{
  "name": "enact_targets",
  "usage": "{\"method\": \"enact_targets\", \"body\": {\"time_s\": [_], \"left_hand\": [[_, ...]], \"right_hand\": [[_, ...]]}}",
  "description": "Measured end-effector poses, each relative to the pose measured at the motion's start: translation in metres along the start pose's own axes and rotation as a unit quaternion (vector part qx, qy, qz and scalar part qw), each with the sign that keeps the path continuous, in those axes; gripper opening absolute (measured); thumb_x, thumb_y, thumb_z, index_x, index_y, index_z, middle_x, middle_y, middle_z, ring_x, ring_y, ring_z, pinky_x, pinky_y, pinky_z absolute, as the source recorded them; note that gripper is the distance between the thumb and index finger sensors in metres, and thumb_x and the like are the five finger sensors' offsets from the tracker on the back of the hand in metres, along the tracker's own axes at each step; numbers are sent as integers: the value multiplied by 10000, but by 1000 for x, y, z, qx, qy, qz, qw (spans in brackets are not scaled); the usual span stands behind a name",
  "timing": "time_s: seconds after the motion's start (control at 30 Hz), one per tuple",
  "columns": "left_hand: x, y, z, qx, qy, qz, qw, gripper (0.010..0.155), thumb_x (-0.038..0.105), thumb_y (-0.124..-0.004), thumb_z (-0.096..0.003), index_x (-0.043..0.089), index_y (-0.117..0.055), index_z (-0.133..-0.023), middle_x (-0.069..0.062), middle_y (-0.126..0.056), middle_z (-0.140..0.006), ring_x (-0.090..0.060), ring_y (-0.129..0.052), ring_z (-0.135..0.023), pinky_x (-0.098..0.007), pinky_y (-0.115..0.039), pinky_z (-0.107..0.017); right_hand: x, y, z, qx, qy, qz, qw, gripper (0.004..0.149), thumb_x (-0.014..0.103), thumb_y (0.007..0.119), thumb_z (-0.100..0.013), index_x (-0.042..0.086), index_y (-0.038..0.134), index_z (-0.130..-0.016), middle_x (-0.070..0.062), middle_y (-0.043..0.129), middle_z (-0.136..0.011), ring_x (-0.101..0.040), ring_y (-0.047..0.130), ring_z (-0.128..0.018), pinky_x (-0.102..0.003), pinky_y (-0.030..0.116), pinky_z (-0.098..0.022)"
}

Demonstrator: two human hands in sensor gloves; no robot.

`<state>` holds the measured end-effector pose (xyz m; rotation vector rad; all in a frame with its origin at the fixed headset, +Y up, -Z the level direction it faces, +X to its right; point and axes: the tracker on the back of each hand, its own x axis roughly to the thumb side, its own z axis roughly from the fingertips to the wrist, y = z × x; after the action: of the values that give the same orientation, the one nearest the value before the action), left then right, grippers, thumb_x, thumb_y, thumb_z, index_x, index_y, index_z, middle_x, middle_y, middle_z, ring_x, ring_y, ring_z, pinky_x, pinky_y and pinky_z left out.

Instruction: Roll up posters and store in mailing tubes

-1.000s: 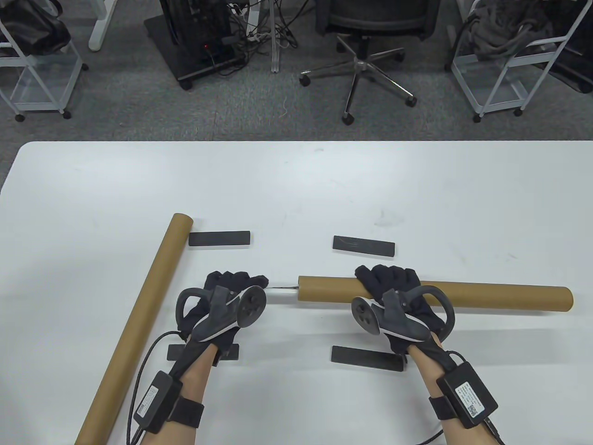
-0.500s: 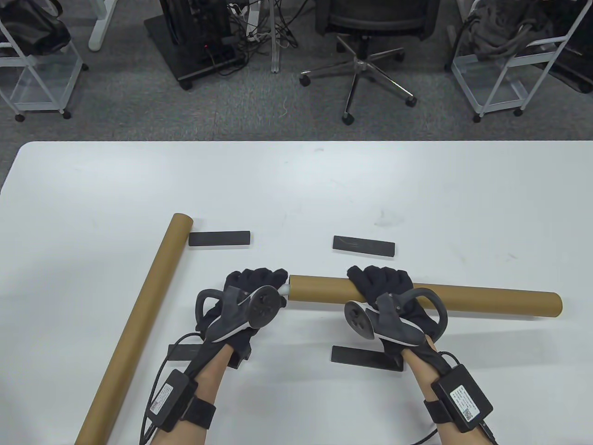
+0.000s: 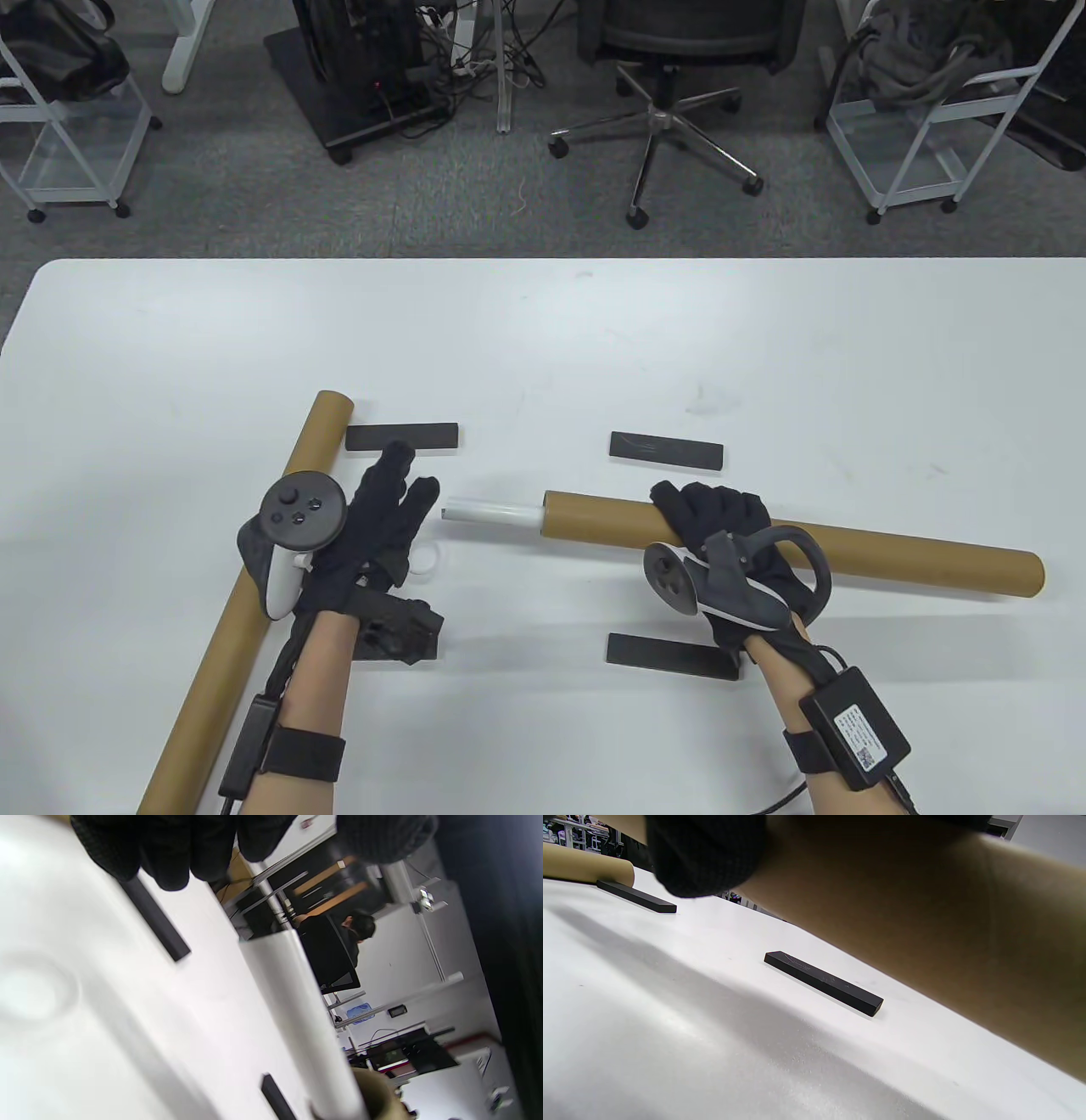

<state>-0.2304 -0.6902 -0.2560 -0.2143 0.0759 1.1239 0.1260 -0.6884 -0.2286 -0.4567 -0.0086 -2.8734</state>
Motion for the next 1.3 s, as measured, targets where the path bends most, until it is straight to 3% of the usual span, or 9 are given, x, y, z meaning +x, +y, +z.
{"method": "enact_targets", "body": {"time_s": [0.17,0.47,0.63,0.8,1.0,1.1,1.17,1.3], "left_hand": [[-1,-13,-2,-50,-12,49,997,900,586,-526,-549,69,-237,-1226,-274,-321,-1290,-555,-450,-1152,-667,-490,-822],[6,-69,-3,-154,-34,96,983,934,605,-479,-537,48,-144,-1209,-312,-203,-1276,-560,-354,-1165,-673,-453,-831],[17,-93,4,-150,-69,33,986,970,616,-441,-523,0,-74,-1176,-354,-187,-1251,-574,-351,-1153,-668,-447,-830],[22,-108,6,-169,-77,27,982,975,613,-437,-522,4,-23,-1160,-350,-130,-1247,-570,-301,-1160,-666,-412,-841],[24,-98,1,-167,-77,-11,983,952,598,-459,-532,18,-67,-1176,-344,-158,-1254,-574,-325,-1153,-669,-419,-830],[27,-79,1,-110,-90,-106,984,932,585,-490,-545,23,-137,-1199,-318,-241,-1271,-565,-405,-1150,-656,-456,-827],[24,-68,0,-67,-92,-203,973,906,580,-516,-548,47,-212,-1214,-290,-336,-1276,-545,-483,-1142,-642,-498,-820],[13,-58,-4,-54,-55,-349,934,886,577,-552,-548,77,-279,-1226,-281,-364,-1279,-551,-495,-1139,-649,-500,-820]], "right_hand": [[-1,0,0,2,2,-1,1000,795,369,745,-431,158,378,-1104,-181,624,-1092,-475,735,-942,-662,620,-692],[6,-2,0,0,-8,10,1000,797,374,740,-434,145,377,-1105,-187,628,-1090,-475,744,-935,-659,629,-688],[11,-3,0,-5,-15,7,1000,797,374,732,-440,132,369,-1107,-194,624,-1089,-478,740,-934,-661,627,-687],[15,-5,-1,-6,-14,10,1000,799,373,731,-440,127,368,-1108,-200,624,-1088,-482,742,-930,-658,630,-685],[11,-4,0,-2,-7,17,1000,799,371,736,-439,131,372,-1108,-199,623,-1088,-482,738,-931,-660,623,-687],[7,-3,1,0,-1,8,1000,801,374,735,-437,128,373,-1108,-198,627,-1086,-480,743,-929,-659,628,-684],[5,-3,0,-1,3,4,1000,802,374,736,-437,128,372,-1108,-198,627,-1086,-480,743,-928,-658,629,-685],[4,-3,0,4,4,5,1000,802,373,738,-436,130,374,-1108,-199,627,-1086,-480,741,-930,-659,628,-686]]}}
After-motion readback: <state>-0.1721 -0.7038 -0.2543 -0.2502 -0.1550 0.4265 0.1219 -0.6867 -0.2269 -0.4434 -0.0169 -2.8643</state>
